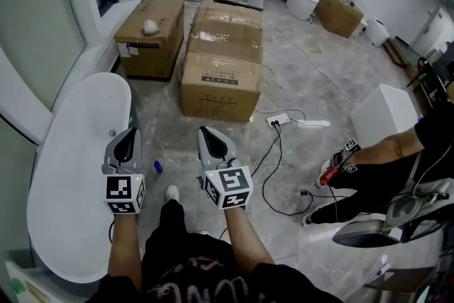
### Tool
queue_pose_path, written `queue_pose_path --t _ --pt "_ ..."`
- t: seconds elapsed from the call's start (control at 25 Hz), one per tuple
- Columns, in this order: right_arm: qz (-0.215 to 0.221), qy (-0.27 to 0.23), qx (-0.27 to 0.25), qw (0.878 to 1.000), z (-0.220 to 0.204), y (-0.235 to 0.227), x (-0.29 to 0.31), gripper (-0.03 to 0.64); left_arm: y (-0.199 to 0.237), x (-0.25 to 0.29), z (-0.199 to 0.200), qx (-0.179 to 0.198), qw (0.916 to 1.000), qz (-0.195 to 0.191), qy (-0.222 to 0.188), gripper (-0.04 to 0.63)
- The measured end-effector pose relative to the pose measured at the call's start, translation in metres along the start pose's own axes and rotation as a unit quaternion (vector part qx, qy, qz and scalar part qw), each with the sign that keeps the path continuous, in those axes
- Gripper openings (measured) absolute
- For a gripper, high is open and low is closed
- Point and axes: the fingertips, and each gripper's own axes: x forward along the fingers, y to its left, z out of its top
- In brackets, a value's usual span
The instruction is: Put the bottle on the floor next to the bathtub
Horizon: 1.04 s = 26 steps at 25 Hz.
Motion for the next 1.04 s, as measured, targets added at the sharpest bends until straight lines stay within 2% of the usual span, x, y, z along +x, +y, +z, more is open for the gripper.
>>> queue_pose_path --t 0.4,1.04 --pt "-0.002 0.002 -0.011 1.000 0.013 0.018 0.000 0.017 0.011 -0.005 0.011 0.011 0.9999 -0.012 0.001 0.000" --pt "-0.001 0.009 -0.027 1.000 -0.002 0.047 -0.017 0.017 0.015 -0.043 -0.004 0.016 0.9998 -0.014 0.000 0.000"
